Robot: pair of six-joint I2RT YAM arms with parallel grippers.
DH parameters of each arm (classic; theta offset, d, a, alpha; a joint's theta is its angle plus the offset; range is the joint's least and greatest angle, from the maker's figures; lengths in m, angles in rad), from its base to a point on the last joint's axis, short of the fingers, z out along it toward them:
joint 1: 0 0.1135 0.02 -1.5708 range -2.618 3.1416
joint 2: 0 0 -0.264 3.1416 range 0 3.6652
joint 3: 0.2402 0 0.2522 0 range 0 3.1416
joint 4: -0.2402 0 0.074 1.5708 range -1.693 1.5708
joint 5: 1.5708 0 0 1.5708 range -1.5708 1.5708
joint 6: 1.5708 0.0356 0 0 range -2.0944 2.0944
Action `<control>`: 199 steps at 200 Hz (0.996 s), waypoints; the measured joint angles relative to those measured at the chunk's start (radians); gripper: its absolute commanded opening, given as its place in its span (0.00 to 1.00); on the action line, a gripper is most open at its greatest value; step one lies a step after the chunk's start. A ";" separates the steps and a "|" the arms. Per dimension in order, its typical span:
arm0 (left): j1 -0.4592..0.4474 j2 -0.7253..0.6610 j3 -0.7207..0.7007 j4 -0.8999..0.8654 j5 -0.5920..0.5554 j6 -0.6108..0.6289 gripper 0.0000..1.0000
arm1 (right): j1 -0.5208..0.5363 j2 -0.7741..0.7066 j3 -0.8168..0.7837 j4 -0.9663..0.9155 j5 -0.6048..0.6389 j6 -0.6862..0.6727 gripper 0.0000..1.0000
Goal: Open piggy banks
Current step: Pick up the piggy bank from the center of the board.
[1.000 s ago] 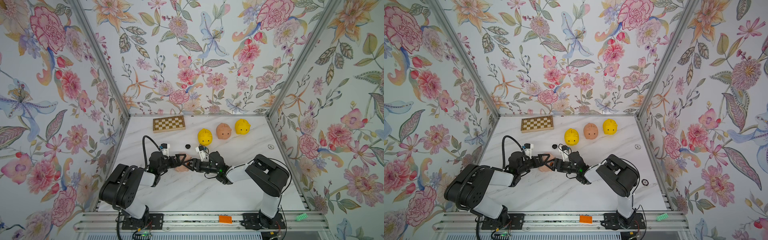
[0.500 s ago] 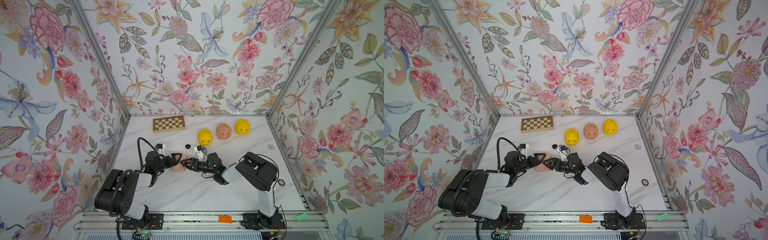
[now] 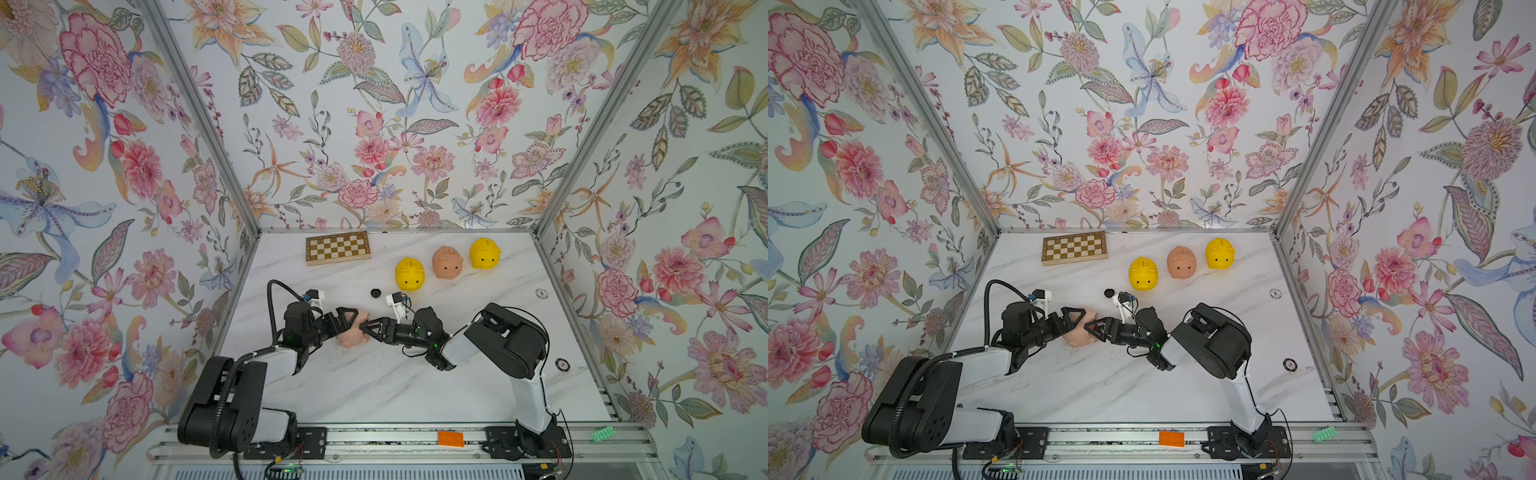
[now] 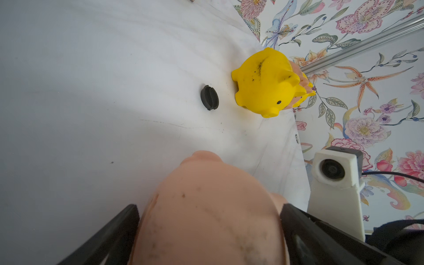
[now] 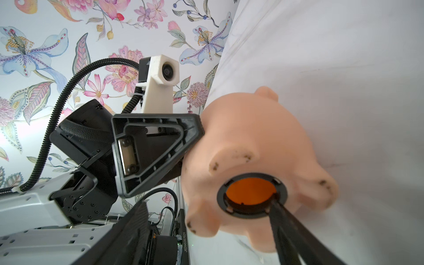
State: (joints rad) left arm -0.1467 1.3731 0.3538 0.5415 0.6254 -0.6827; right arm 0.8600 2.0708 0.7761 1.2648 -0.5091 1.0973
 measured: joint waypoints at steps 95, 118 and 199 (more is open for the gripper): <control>0.072 -0.095 -0.005 -0.031 0.065 -0.051 0.99 | 0.003 0.038 0.080 -0.006 -0.039 0.000 0.70; 0.082 -0.098 -0.006 -0.017 0.099 -0.076 0.99 | 0.003 0.049 0.106 -0.023 -0.044 0.000 0.71; 0.085 -0.098 -0.023 0.028 0.135 -0.113 0.99 | -0.007 0.094 0.161 -0.071 -0.052 0.001 0.76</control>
State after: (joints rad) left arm -0.0620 1.2751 0.3313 0.5697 0.7601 -0.7952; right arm 0.8532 2.1651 0.9375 1.1938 -0.5610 1.0981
